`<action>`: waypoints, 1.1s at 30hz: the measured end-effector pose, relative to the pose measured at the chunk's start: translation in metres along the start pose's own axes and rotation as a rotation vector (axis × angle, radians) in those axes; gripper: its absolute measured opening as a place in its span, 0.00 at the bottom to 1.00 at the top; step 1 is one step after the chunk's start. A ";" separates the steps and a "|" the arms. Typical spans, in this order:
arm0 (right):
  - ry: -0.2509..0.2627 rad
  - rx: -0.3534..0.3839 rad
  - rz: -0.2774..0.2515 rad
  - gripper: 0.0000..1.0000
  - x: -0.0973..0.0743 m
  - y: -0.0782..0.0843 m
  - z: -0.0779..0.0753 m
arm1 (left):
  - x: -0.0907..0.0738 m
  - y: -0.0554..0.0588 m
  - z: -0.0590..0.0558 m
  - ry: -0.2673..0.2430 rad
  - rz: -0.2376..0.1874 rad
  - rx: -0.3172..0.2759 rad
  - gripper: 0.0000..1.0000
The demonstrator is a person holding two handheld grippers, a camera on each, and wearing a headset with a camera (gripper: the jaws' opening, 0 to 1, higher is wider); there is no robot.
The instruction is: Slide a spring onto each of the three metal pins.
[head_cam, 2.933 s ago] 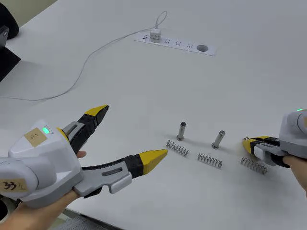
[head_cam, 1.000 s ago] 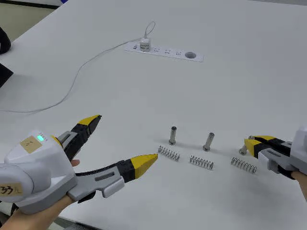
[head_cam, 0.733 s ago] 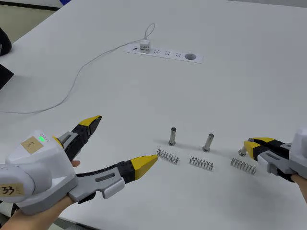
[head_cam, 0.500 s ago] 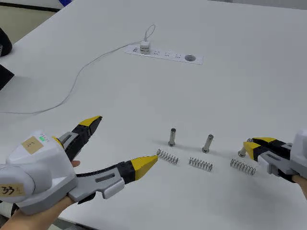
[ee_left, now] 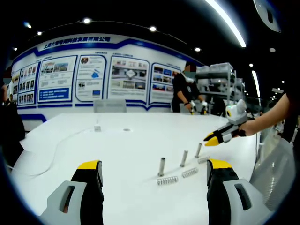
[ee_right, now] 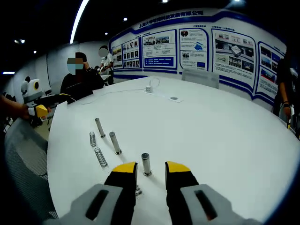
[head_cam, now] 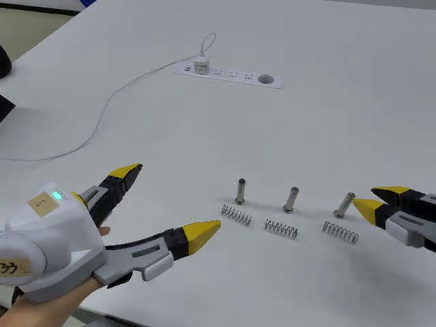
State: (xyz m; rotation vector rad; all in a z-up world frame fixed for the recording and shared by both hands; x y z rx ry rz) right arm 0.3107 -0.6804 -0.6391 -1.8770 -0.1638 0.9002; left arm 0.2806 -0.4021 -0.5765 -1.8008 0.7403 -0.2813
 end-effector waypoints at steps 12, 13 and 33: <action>-0.199 -0.114 -0.012 0.26 0.013 0.028 0.035 | 0.000 0.004 0.005 -0.025 0.015 -0.018 0.93; -0.204 -0.120 -0.005 0.25 0.014 0.029 0.036 | 0.000 0.004 0.005 -0.026 0.019 -0.019 0.93; -0.284 -0.156 -0.052 0.12 0.020 0.038 0.048 | 0.002 0.013 -0.002 0.012 0.069 -0.003 0.92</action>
Point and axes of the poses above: the centre of the closed fingertips' face, and the gripper's own axes: x roughly forward along the fingers, z roughly to its left, y roughly out of its underside, the point moved 1 cm from there along -x, roughly backward along the fingers, and after that the axes turned 15 degrees about -x, right-handed, at the moved point
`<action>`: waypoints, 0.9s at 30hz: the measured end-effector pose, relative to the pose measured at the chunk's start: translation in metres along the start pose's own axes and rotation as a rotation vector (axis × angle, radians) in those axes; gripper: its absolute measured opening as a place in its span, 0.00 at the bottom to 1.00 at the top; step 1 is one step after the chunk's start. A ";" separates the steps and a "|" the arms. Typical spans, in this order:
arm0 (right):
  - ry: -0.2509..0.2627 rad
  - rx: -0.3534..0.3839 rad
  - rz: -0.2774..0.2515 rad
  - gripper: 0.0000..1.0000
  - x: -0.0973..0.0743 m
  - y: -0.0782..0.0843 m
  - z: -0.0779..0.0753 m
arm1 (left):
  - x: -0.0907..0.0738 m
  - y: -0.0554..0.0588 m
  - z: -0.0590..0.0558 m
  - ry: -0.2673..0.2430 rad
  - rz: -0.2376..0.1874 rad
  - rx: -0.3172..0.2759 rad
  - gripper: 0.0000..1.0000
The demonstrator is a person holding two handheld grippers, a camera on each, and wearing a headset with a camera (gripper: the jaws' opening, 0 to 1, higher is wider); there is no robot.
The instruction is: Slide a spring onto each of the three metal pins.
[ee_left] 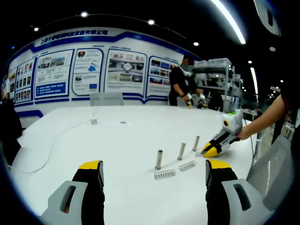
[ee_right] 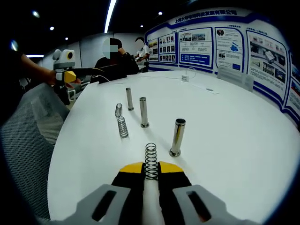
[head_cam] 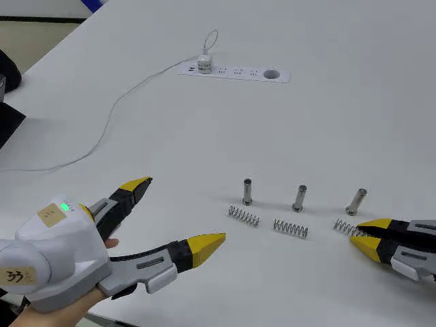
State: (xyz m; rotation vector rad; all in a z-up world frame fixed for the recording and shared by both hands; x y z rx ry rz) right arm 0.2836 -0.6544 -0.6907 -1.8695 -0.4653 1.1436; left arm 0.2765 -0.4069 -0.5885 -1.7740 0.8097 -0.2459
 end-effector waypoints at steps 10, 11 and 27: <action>-0.032 0.036 0.002 0.11 -0.004 -0.003 0.006 | 0.000 -0.014 -0.008 0.060 -0.021 -0.022 0.90; -0.043 0.045 0.001 0.11 -0.006 -0.005 0.007 | 0.000 -0.017 -0.011 0.070 -0.028 -0.017 0.89; -0.081 -0.050 -0.070 0.11 -0.030 -0.070 0.017 | 0.015 -0.019 -0.065 0.257 0.029 0.022 0.72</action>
Point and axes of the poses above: the centre of the closed fingertips' face, and the gripper's own axes: x roughly forward along the fingers, z roughly to its left, y roughly out of its underside, the point moved 1 cm from there along -x, roughly backward along the fingers, and after that the axes turned 15 degrees about -x, right-handed, at the moved point
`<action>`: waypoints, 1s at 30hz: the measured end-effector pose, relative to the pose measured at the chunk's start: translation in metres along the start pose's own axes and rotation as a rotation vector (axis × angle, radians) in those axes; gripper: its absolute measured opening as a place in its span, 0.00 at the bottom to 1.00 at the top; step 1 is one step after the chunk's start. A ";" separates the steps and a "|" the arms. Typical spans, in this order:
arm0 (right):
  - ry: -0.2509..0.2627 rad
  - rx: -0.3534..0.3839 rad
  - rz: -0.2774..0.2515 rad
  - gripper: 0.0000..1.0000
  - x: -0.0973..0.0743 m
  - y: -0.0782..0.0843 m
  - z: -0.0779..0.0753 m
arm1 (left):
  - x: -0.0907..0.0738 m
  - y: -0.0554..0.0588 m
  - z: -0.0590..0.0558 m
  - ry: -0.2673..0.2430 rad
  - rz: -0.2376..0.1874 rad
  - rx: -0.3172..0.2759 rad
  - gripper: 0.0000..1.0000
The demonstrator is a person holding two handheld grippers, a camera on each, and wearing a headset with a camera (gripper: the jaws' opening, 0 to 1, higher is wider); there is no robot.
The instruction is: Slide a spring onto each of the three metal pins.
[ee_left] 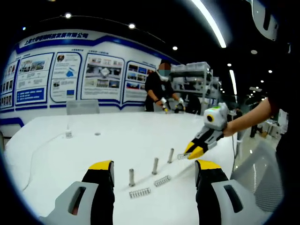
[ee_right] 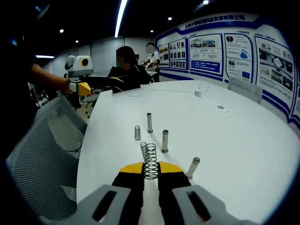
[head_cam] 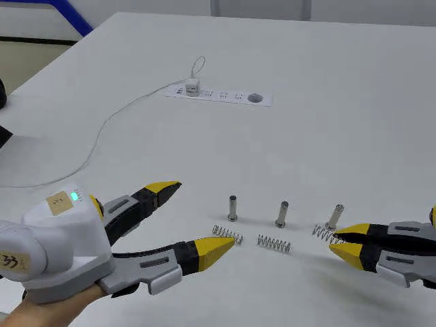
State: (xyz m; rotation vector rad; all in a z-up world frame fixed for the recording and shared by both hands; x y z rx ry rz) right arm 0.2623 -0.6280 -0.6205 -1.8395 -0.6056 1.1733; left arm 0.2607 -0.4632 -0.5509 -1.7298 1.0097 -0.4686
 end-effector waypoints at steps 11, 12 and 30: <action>-0.098 -0.116 -0.033 0.11 -0.005 -0.056 0.019 | 0.026 0.004 -0.030 0.147 0.092 0.093 0.53; -0.107 -0.120 -0.032 0.11 -0.005 -0.058 0.021 | 0.028 0.004 -0.032 0.156 0.096 0.102 0.49; -0.250 -0.231 -0.040 0.11 -0.007 -0.078 0.054 | 0.044 0.024 -0.075 0.329 0.207 0.204 0.31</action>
Point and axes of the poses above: the centre of the closed fingertips' face, and the gripper's own axes: x roughly forward along the fingers, z roughly to its left, y roughly out of its underside, the point moved 1 cm from there along -x, roughly backward along the fingers, and after that the axes turned 15 degrees about -x, right-handed, at the moved point
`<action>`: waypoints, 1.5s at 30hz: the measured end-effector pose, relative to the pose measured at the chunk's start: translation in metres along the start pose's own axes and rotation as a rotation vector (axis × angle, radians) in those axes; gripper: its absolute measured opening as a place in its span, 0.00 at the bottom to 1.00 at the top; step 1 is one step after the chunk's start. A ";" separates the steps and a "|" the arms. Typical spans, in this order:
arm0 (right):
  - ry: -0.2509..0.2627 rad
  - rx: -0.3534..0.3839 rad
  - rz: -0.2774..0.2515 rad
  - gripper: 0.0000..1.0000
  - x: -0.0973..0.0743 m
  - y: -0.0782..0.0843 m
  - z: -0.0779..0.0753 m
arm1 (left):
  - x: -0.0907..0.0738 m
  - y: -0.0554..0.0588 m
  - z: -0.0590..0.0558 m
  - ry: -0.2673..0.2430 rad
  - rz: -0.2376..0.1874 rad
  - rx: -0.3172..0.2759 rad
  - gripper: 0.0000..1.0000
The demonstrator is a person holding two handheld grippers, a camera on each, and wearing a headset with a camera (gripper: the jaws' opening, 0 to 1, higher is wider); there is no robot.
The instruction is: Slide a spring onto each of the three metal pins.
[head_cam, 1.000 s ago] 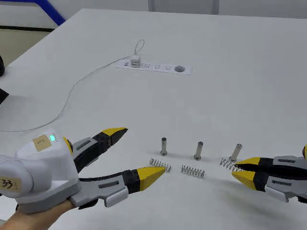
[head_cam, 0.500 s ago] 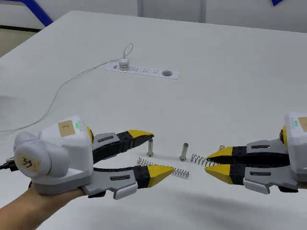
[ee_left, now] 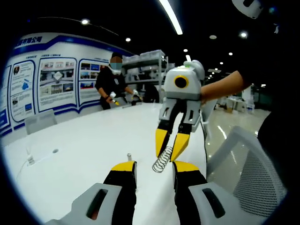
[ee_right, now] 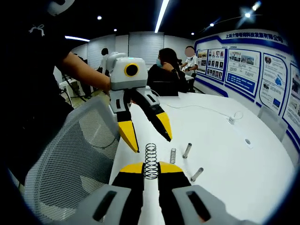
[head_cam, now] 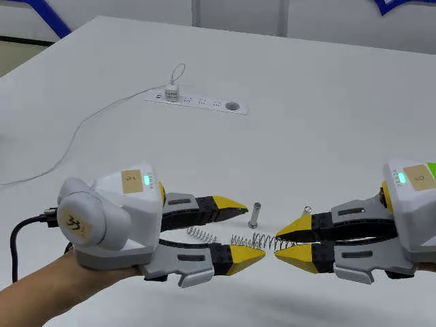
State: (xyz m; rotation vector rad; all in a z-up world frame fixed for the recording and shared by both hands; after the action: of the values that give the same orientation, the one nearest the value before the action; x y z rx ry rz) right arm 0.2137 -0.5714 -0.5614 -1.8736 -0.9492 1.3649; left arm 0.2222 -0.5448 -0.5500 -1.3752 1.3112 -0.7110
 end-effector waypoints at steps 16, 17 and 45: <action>-0.046 -0.023 -0.005 0.11 0.006 -0.008 0.011 | 0.002 0.011 -0.014 0.095 0.102 0.050 0.17; -0.047 -0.030 -0.003 0.11 0.006 -0.008 0.012 | 0.002 0.013 -0.017 0.111 0.123 0.074 0.16; 0.015 -0.047 -0.023 0.14 0.001 -0.006 0.004 | 0.003 0.005 -0.014 0.125 0.159 0.309 0.09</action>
State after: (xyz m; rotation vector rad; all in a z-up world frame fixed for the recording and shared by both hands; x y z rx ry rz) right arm 0.2090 -0.5669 -0.5582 -1.8995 -0.9993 1.3238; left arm 0.2082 -0.5513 -0.5517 -0.9806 1.3280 -0.8608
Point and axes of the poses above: the centre of the closed fingertips' face, and the gripper's own axes: x roughly forward along the fingers, z roughly to its left, y roughly out of its underside, the point moved 1 cm from there along -x, roughly backward along the fingers, and after that the axes turned 15 degrees about -x, right-handed, at the moved point
